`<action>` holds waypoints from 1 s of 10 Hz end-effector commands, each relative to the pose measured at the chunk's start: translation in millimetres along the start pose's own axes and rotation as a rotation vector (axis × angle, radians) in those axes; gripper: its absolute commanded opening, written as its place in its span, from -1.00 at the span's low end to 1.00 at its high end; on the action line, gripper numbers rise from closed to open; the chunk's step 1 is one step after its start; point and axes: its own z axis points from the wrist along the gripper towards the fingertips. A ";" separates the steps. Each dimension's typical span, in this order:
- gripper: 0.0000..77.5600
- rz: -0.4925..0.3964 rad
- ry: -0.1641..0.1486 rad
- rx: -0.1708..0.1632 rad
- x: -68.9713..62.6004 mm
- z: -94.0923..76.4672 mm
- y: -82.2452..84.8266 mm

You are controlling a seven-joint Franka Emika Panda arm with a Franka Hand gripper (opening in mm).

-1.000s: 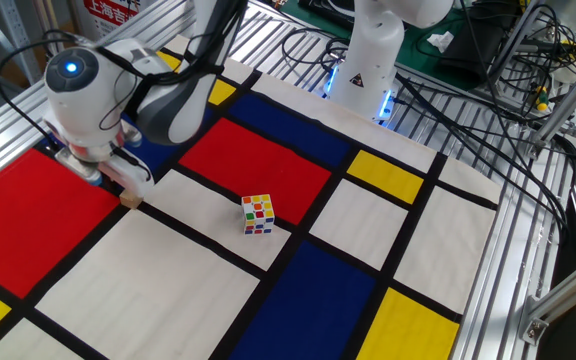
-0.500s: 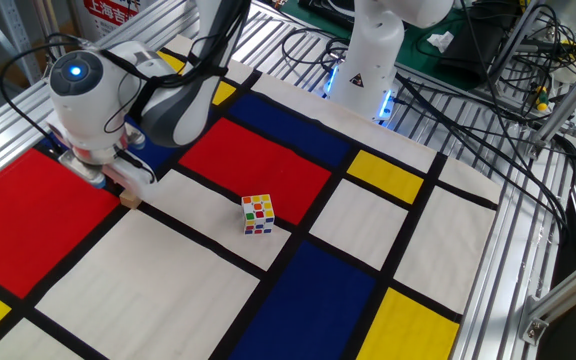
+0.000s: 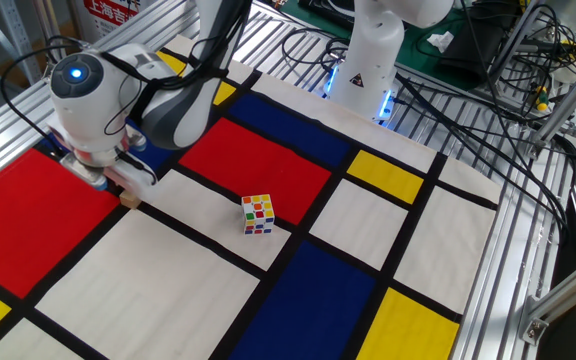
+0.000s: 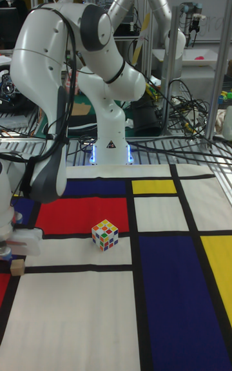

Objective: Use the gripper to push the small block from left to right

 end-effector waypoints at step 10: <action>-1.00 -0.004 -0.003 -0.047 -1.0 2.3 15.9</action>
